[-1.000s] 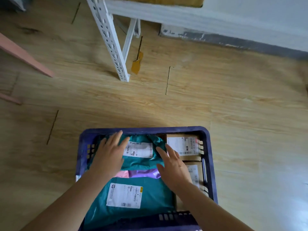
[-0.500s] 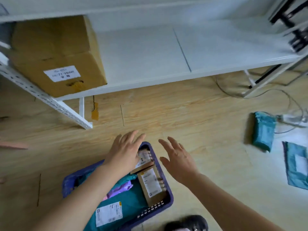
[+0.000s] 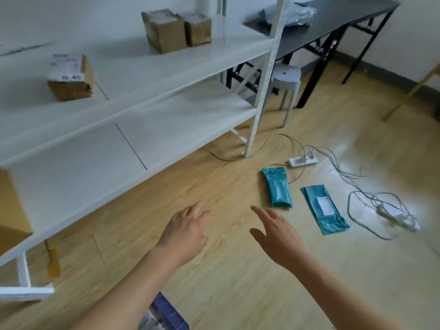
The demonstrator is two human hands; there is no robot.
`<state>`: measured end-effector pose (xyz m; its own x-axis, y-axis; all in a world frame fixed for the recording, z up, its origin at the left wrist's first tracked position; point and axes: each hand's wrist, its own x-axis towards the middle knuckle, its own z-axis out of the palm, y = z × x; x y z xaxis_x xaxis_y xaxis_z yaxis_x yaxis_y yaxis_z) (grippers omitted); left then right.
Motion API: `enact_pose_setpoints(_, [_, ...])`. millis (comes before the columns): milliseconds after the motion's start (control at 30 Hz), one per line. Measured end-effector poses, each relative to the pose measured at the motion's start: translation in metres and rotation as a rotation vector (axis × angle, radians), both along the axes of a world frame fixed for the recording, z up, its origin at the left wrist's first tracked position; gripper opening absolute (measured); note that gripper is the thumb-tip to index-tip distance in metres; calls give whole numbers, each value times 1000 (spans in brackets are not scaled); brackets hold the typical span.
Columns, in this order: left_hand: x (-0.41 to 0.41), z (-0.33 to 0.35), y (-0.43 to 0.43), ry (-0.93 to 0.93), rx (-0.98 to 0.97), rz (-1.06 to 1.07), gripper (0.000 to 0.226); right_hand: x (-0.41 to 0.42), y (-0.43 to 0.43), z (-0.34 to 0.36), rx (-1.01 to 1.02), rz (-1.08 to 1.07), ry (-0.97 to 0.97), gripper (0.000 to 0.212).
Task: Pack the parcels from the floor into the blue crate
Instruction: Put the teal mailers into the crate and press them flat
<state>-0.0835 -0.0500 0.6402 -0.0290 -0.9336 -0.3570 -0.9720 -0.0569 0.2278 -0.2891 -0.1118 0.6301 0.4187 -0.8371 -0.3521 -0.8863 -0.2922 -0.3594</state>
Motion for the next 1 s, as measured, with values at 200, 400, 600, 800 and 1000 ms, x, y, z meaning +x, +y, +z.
enact_pose_setpoints(200, [-93,27,-74,36,0,-116,58,-102,-41,38,-56,-166,7,57])
enact_pose_setpoints(400, [-160,47,-143,77,10,-170,59,-173,-76,60,-62,-273,16,59])
enact_pose_setpoints(600, [-210,31,-222,137,82,-185,60,-226,-140,48,-31,-338,45,59])
enact_pose_setpoints(800, [-237,-15,-347,193,135,-121,61,-258,-260,9,23,-367,51,58])
enact_pose_setpoints(1000, [-256,-64,-469,247,225,2,59,-282,-391,-33,124,-354,66,56])
